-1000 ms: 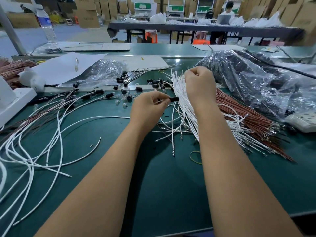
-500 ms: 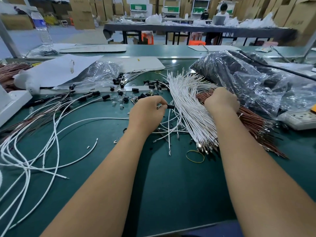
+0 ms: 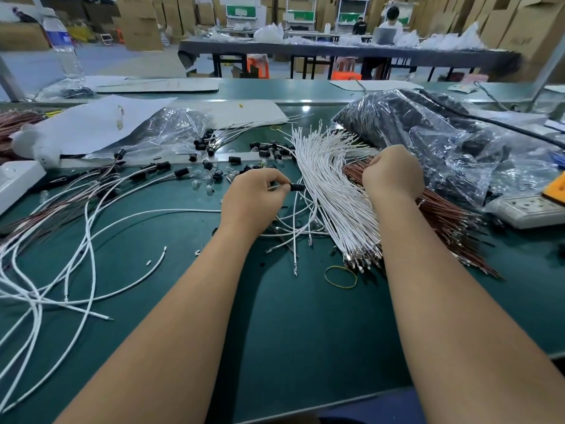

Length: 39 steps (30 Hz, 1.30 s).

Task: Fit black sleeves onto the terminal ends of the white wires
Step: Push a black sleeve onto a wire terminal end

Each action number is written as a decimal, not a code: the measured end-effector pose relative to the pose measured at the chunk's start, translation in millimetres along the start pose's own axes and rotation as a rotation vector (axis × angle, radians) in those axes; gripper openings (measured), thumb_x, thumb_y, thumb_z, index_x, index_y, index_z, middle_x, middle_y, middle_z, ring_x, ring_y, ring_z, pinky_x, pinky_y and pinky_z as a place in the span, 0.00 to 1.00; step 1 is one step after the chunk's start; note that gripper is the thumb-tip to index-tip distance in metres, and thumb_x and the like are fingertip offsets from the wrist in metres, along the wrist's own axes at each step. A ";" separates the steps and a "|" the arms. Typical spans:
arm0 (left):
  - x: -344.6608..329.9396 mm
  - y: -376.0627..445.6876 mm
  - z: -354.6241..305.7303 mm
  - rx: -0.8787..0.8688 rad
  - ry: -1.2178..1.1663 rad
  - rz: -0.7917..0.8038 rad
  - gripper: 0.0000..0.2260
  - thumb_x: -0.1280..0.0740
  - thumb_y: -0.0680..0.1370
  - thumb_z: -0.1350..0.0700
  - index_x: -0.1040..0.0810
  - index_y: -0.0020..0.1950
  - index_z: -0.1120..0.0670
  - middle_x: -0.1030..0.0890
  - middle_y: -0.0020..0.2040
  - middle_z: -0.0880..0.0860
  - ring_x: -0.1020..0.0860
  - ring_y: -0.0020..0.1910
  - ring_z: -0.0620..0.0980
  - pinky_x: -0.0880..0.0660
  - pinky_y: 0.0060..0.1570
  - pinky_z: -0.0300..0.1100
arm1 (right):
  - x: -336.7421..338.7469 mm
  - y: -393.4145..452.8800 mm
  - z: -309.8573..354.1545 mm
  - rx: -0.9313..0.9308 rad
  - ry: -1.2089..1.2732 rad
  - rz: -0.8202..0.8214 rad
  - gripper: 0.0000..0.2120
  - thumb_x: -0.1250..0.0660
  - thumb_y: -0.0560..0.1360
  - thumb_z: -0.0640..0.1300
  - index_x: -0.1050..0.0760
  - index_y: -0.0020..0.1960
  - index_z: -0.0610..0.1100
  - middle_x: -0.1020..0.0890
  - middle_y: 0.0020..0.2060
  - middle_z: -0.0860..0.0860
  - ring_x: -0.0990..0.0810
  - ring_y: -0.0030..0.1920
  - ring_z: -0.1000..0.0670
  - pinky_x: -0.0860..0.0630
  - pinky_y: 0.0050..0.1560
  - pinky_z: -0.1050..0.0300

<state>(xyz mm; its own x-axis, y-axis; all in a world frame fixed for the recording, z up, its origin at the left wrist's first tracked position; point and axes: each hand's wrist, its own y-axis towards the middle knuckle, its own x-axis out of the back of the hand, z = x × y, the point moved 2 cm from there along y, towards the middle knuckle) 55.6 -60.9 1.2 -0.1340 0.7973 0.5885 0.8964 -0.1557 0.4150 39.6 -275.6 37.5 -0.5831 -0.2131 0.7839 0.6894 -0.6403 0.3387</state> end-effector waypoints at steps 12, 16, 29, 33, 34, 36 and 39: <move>1.4 0.6 -0.5 0.047 -0.162 -0.016 0.04 0.30 0.75 0.53 0.17 0.43 0.46 0.26 0.25 0.39 0.30 0.26 0.39 0.35 0.32 0.37 | 16.1 -14.5 57.4 0.474 0.077 -0.276 0.12 0.38 0.78 0.36 0.20 0.56 0.47 0.18 0.48 0.46 0.25 0.51 0.45 0.34 0.52 0.54; 14.2 1.9 1.4 0.066 -0.339 -0.178 0.05 0.30 0.75 0.57 0.17 0.42 0.47 0.21 0.30 0.40 0.27 0.27 0.35 0.31 0.31 0.30 | 1.8 -41.6 89.2 0.537 0.250 -0.299 0.10 0.37 0.78 0.36 0.22 0.53 0.47 0.20 0.46 0.49 0.26 0.47 0.50 0.36 0.48 0.61; 48.2 9.7 28.1 0.211 -0.420 -0.221 0.07 0.29 0.75 0.59 0.19 0.39 0.48 0.28 0.27 0.46 0.35 0.23 0.39 0.34 0.27 0.30 | -41.4 -73.0 77.9 0.483 0.264 -0.129 0.08 0.38 0.71 0.37 0.22 0.45 0.47 0.25 0.45 0.51 0.30 0.51 0.47 0.42 0.49 0.59; 49.8 8.1 32.0 0.209 -0.414 -0.170 0.07 0.28 0.74 0.58 0.19 0.38 0.47 0.27 0.31 0.50 0.32 0.30 0.45 0.32 0.33 0.33 | -41.4 -76.4 78.9 0.514 0.297 -0.052 0.08 0.37 0.72 0.38 0.21 0.45 0.48 0.28 0.42 0.53 0.33 0.48 0.50 0.40 0.50 0.59; 49.4 8.0 32.2 0.212 -0.406 -0.147 0.07 0.28 0.74 0.58 0.19 0.39 0.47 0.27 0.32 0.51 0.32 0.31 0.46 0.32 0.33 0.32 | -40.7 -76.9 79.4 0.521 0.306 -0.045 0.08 0.37 0.72 0.38 0.21 0.45 0.48 0.29 0.42 0.53 0.34 0.48 0.51 0.40 0.50 0.59; 49.0 8.1 32.6 0.218 -0.395 -0.121 0.06 0.28 0.74 0.58 0.18 0.40 0.48 0.27 0.32 0.52 0.32 0.31 0.47 0.32 0.31 0.29 | -39.8 -77.3 80.2 0.527 0.326 -0.042 0.08 0.36 0.72 0.38 0.21 0.45 0.48 0.29 0.42 0.53 0.34 0.47 0.52 0.41 0.50 0.59; 49.0 8.9 33.0 0.222 -0.384 -0.128 0.05 0.28 0.74 0.58 0.18 0.41 0.49 0.26 0.33 0.53 0.30 0.33 0.48 0.32 0.30 0.27 | -37.6 -75.8 79.2 0.507 0.371 -0.056 0.08 0.36 0.72 0.37 0.21 0.44 0.48 0.28 0.41 0.53 0.34 0.47 0.51 0.41 0.48 0.59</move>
<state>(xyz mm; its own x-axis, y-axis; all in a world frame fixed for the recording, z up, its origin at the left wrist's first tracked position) 71.0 -3.9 10.8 -0.1205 0.9669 0.2248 0.9573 0.0533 0.2840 43.3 -160.6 23.6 -0.6717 -0.4897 0.5559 0.7185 -0.2476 0.6500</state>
